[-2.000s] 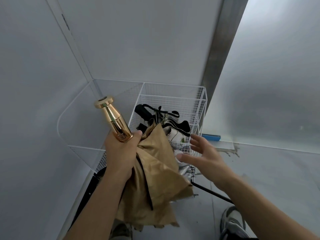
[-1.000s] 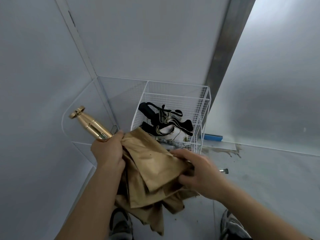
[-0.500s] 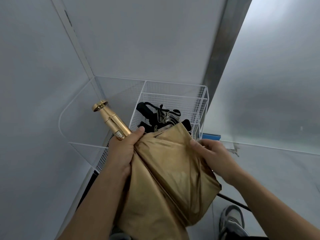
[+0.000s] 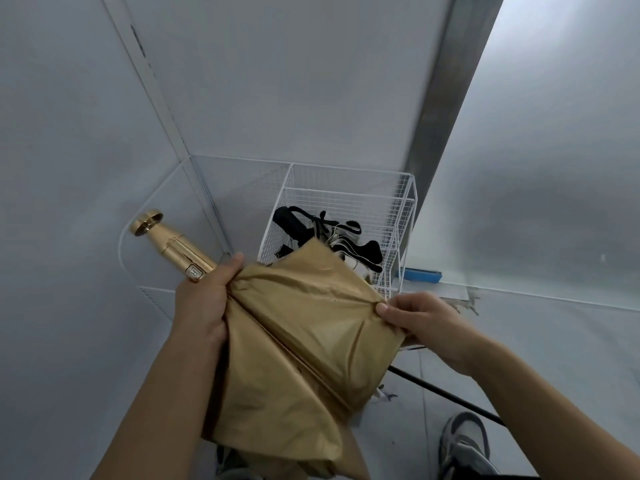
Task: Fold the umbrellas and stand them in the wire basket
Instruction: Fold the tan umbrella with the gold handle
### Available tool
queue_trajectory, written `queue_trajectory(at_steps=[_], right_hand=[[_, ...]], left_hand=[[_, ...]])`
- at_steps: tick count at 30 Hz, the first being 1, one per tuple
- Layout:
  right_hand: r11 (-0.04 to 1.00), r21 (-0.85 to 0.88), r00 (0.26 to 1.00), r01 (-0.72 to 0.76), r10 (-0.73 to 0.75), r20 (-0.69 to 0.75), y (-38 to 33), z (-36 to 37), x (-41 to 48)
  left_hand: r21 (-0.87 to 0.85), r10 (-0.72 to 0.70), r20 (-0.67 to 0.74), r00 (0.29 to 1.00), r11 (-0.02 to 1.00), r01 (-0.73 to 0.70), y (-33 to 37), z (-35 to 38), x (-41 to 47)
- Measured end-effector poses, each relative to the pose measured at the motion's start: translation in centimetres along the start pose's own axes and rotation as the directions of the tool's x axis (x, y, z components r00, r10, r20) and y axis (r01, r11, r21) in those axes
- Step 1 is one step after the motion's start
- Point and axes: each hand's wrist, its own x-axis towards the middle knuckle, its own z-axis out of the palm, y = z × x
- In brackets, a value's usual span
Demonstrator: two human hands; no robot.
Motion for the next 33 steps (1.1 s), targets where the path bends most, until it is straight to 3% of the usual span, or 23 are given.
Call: queue_trajectory(at_steps=[5,7,10,13,17,19,23,26,29,31,33], right_hand=[[0.987,-0.014,0.950,0.160,-0.158,-0.268,0.0,0.8,0.2],[0.989,-0.053,0.968,0.135,-0.143,-0.207,-0.3,0.7,0.0],[0.999,-0.033,1.000,-0.023,0.023,0.005,-0.8,0.7,-0.6],[0.998,0.065,0.997,-0.012,0.006,0.082,-0.4,1.5,-0.4],[0.976,0.206,0.985,0.075,-0.040,-0.168,-0.1,2.1,0.4],[0.980,0.149,0.955,0.135,-0.089,-0.284,0.1,1.8,0.6],[0.983,-0.010,0.912,0.182,-0.173,-0.371,0.6,1.6,0.9],[0.981,-0.105,0.885,0.164,-0.194,-0.424,1.1,1.5,1.4],[0.923,-0.337,0.789,0.186,-0.345,-0.509,1.2,1.6,1.1],[0.864,-0.397,0.745,0.310,-0.481,-0.462,0.6,2.3,0.1],[0.827,-0.396,0.780,0.399,-0.533,-0.327,0.3,3.2,-0.7]], left_hand=[[0.003,-0.144,0.129,0.981,0.989,0.145,-0.1,-0.8,0.9],[-0.013,-0.151,0.154,0.977,0.988,0.154,-0.1,-0.7,0.9],[0.025,-0.138,0.246,0.959,0.990,0.136,-0.4,0.2,-0.3],[0.065,-0.090,0.324,0.942,0.995,0.072,-1.1,1.4,-2.0],[0.123,-0.020,0.345,0.939,0.992,-0.024,-1.5,2.4,-2.8],[0.127,-0.018,0.349,0.937,0.991,-0.028,-1.3,2.5,-2.7],[0.126,-0.042,0.412,0.910,0.992,-0.011,-1.6,3.1,-3.1],[0.127,-0.048,0.359,0.932,0.992,0.002,-1.8,3.1,-2.9],[0.110,-0.039,0.210,0.977,0.994,0.016,-1.8,2.9,-2.7],[0.077,-0.002,0.065,0.998,0.997,-0.003,-1.8,2.9,-2.4],[0.022,0.025,-0.075,0.997,0.999,-0.024,-1.8,2.9,-2.0]])
